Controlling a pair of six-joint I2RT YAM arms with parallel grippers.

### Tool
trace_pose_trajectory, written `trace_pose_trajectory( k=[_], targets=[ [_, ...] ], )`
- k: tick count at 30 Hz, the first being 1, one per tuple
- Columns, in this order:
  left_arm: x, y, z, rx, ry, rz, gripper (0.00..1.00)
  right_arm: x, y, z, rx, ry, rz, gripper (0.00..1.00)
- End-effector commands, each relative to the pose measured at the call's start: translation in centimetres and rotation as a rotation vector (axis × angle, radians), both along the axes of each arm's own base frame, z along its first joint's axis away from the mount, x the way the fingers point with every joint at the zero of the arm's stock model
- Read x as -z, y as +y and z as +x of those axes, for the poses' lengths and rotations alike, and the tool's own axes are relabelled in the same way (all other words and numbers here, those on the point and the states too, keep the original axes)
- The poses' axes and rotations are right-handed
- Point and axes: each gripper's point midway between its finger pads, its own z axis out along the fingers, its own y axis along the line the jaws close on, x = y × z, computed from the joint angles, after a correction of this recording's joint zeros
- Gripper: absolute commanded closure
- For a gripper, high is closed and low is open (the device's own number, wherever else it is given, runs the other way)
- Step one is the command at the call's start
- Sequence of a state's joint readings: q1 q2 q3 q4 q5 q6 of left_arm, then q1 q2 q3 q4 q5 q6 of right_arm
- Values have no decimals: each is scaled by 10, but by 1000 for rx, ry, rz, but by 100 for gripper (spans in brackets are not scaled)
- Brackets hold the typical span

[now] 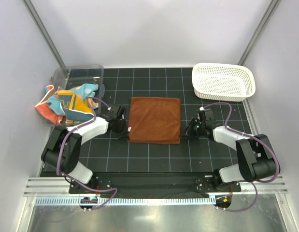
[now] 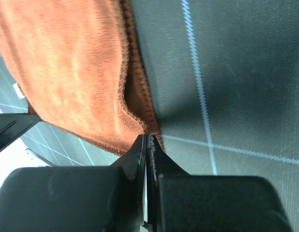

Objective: Fold and stack the towels
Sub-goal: Fold the towel

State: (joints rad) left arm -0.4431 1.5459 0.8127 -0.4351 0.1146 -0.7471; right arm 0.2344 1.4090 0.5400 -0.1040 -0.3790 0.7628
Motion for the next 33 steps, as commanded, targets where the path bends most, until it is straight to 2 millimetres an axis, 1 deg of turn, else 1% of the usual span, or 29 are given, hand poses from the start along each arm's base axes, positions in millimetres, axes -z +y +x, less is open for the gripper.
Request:
trace_pose_trajectory(
  k=[1, 3, 5, 7, 8, 11, 13, 14, 15, 16, 17, 18, 21, 23, 24, 25, 26, 27, 28, 29, 30, 31, 32, 33],
  targets=[
    [-20, -13, 8, 28, -58, -56, 100, -29, 5, 13, -20, -89, 11, 99],
    [-20, -12, 2, 32, -56, -47, 100, -33, 6, 9, -41, -99, 3, 99],
    [-16, -8, -1, 26, -52, -32, 100, -25, 4, -3, -49, -75, -14, 99],
    [-9, -3, -7, 22, -41, -16, 100, -18, 3, -9, -53, -68, -20, 99],
    [-9, -3, -8, 20, -43, -20, 100, -13, 2, -15, -56, -54, -17, 99],
    [-13, -1, -8, 14, -59, -17, 100, -14, 1, -16, -52, -78, -16, 99],
    [-19, 3, -4, 17, -73, 8, 100, -21, 0, -10, -49, -98, -30, 99],
    [-31, 2, 3, 20, -86, 19, 100, -32, 1, 0, -55, -130, -37, 99],
    [-36, 3, 6, 22, -91, 31, 100, -38, 1, 6, -58, -145, -42, 99],
    [-43, 4, 12, 22, -110, 46, 100, -42, 1, 7, -60, -140, -51, 99],
    [-56, 2, 19, 23, -134, 42, 100, -48, 1, 11, -61, -151, -54, 99],
    [-61, 2, 20, 23, -134, 46, 100, -61, 1, 20, -60, -186, -65, 99],
    [-79, 1, 21, 20, -161, 28, 100, -76, 0, 22, -64, -201, -70, 99],
    [-86, 0, 15, 15, -172, 2, 100, -77, 0, 13, -73, -193, -62, 99],
    [-80, 2, 7, 17, -155, 0, 100, -75, 1, 9, -72, -183, -51, 99],
    [-76, 3, 4, 14, -150, -6, 100, -72, 0, 5, -70, -181, -45, 99],
    [-75, 3, 0, 9, -155, -19, 100, -60, -2, -6, -72, -155, -47, 99],
    [-59, 8, -12, 9, -118, -9, 100, -55, -2, -9, -68, -156, -42, 99],
    [-53, 9, -17, 8, -109, -10, 100, -49, -2, -13, -67, -149, -37, 99],
    [-49, 8, -16, 2, -119, -21, 100, -34, -4, -25, -68, -115, -37, 99],
    [-41, 9, -21, 2, -99, -21, 100, -31, -3, -24, -63, -128, -23, 99],
    [-30, 11, -27, 3, -80, -15, 100, -27, 0, -27, -60, -116, -2, 99],
    [-26, 11, -28, 4, -79, -19, 100, -18, 0, -34, -58, -94, 5, 99],
    [-22, 11, -29, 10, -72, -22, 100, -17, 3, -34, -66, -110, 18, 99]
  ],
)
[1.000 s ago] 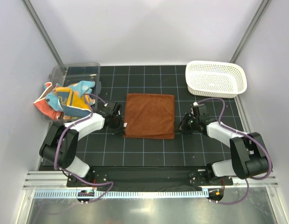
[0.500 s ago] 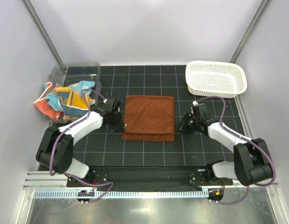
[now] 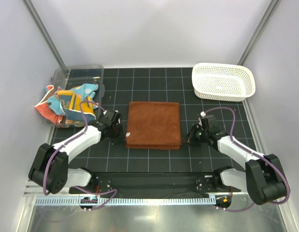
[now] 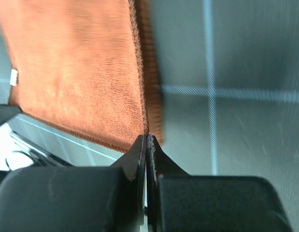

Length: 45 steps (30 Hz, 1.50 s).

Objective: Fold and stack the towels
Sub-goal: Fold the towel

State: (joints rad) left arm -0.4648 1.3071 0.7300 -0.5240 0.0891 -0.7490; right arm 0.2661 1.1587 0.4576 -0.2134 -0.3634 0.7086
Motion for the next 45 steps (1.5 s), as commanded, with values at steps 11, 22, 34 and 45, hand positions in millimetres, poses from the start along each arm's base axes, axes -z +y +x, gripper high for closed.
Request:
trace_pose_trajectory(
  k=[11, 22, 34, 45],
  targets=[
    [24, 2, -17, 8, 25, -20, 100, 28, 9, -19, -19, -2, 23, 99],
    [-20, 22, 0, -70, -51, 92, 47, -24, 3, -29, -55, -32, -6, 68],
    [-5, -44, 31, 1, -3, -142, 50, -15, 55, -5, -165, -5, 168, 77],
    [27, -24, 20, -85, 64, -42, 50, 26, 36, -34, -145, 12, 92, 79]
  ],
)
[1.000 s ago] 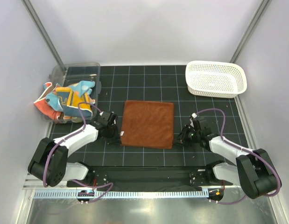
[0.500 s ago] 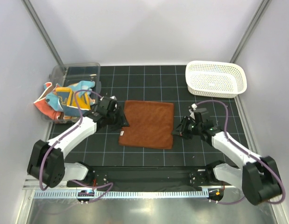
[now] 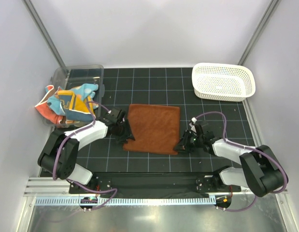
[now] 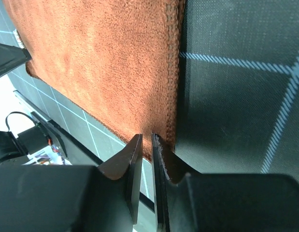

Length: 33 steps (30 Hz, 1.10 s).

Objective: Fold and stack the towels
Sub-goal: Fold the towel

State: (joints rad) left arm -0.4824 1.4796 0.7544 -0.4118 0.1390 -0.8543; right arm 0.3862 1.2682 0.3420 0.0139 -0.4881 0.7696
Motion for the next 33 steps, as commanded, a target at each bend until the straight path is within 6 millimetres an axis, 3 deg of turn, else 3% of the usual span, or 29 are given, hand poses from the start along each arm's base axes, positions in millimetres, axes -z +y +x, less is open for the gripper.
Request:
trace_pose_trajectory(
  k=[1, 9, 14, 18, 20, 21, 24, 25, 26, 27, 28, 29, 30, 31, 32, 33],
  targets=[
    [2, 1, 10, -32, -17, 20, 50, 2, -7, 3, 10, -64, -41, 79],
    [7, 7, 2, -43, 1, 47, 49, 1, -13, -13, 2, -69, -35, 78],
    [1, 6, 2, -49, -15, 33, 49, 13, -19, -21, 13, -39, -62, 79],
    [-18, -2, 13, -43, -54, -3, 48, 16, -25, -20, 37, -24, -102, 79],
    [-35, -6, 22, -15, -103, -18, 45, 2, -19, -15, 30, -36, -76, 77],
    [-54, -12, 36, -2, -162, -29, 44, -8, -16, -12, 21, -50, -59, 74],
    [-80, -7, 68, 54, -292, 47, 41, -42, -15, 12, 11, -159, -85, 61],
    [-100, -11, 86, 69, -350, 46, 41, -65, -12, 30, 16, -222, -89, 56],
    [-99, -12, 97, 90, -355, 66, 40, -72, -14, 43, 21, -261, -109, 50],
    [-104, -7, 111, 142, -393, 90, 40, -86, -17, 67, 56, -301, -127, 49],
    [-122, -10, 130, 153, -452, 90, 39, -93, -16, 81, 45, -334, -119, 47],
    [-120, -12, 145, 173, -477, 93, 38, -98, -15, 93, 29, -347, -109, 31],
    [-122, -9, 156, 219, -506, 91, 36, -84, -17, 104, 9, -297, -143, 24],
    [-124, -7, 167, 224, -518, 88, 34, -101, -21, 127, 8, -332, -211, 22],
    [-133, -7, 181, 234, -543, 77, 35, -100, -24, 138, -37, -358, -257, 22],
    [-120, -4, 191, 266, -526, 70, 35, -98, -24, 149, -60, -364, -276, 22]
  ],
)
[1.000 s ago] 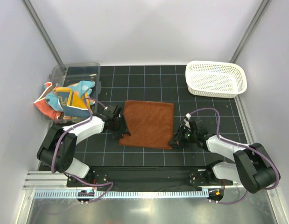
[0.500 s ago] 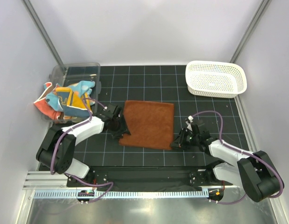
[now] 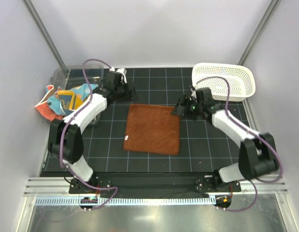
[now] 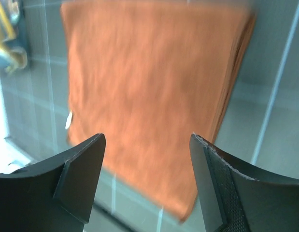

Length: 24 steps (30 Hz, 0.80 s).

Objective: Fold and stack the towels
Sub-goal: Fold the towel

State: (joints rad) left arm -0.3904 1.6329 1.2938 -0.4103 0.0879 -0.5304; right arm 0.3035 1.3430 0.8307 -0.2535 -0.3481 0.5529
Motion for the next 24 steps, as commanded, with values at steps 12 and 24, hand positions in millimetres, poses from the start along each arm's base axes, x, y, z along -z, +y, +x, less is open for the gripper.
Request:
trace_pose_trajectory(
  k=[12, 24],
  targets=[
    [65, 12, 73, 327, 47, 65, 37, 50, -37, 124, -138, 2, -299, 35],
    [101, 18, 79, 423, 119, 123, 42, 74, -26, 137, -235, 5, -223, 50]
  ],
)
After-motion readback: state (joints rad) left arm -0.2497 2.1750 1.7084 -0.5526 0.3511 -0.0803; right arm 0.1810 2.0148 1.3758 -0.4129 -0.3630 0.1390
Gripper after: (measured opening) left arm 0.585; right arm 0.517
